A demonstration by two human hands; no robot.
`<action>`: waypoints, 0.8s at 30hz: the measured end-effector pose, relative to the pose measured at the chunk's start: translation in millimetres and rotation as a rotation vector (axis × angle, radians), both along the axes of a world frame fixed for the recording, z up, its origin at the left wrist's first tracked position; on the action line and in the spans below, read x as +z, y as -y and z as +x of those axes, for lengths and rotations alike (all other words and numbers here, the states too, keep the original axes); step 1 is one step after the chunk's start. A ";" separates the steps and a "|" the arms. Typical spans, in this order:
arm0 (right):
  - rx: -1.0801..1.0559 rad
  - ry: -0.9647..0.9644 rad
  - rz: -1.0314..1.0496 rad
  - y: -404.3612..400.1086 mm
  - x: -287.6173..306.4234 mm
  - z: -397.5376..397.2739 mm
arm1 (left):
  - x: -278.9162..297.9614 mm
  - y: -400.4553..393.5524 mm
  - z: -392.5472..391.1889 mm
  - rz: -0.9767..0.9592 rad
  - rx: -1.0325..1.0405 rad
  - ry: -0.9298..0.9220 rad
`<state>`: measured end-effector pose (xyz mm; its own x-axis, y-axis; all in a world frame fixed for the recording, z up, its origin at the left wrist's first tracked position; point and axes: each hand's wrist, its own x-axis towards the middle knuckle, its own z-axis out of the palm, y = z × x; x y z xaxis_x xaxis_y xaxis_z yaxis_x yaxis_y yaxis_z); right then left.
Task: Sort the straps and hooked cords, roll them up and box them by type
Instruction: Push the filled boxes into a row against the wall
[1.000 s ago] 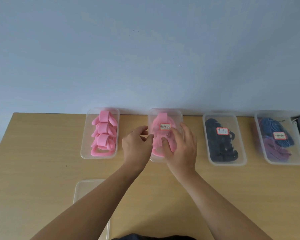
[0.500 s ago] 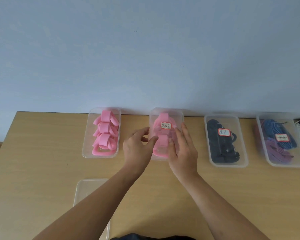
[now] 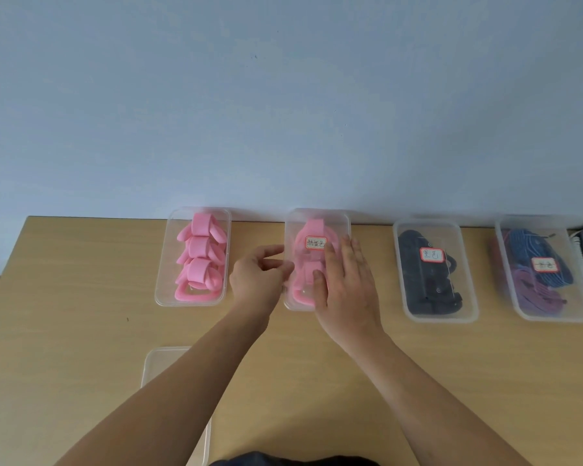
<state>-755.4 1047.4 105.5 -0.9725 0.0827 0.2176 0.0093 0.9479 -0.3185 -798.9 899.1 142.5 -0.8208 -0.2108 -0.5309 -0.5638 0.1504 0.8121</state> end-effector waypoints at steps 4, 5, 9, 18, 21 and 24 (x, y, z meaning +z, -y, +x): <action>0.041 -0.020 0.030 -4.2 -1.1 -0.2 | -0.4 0.4 -0.6 -0.095 -0.113 -0.069; 0.052 -0.029 0.037 -6.1 -0.1 -1.4 | -0.5 -2.2 0.0 -0.224 -0.199 -0.160; 0.065 -0.100 -0.013 -17.9 10.5 -14.2 | -7.7 -13.1 -3.4 -0.492 -0.508 -0.534; 0.042 0.214 0.016 -21.6 10.0 -33.1 | -20.8 -12.6 -4.9 -0.644 -0.728 -0.411; 0.047 0.244 0.053 -22.9 10.9 -35.1 | -22.2 -13.3 -5.8 -0.675 -0.721 -0.411; 0.041 0.256 0.092 -20.4 15.8 -37.2 | -21.9 -12.7 -5.4 -0.735 -0.741 -0.411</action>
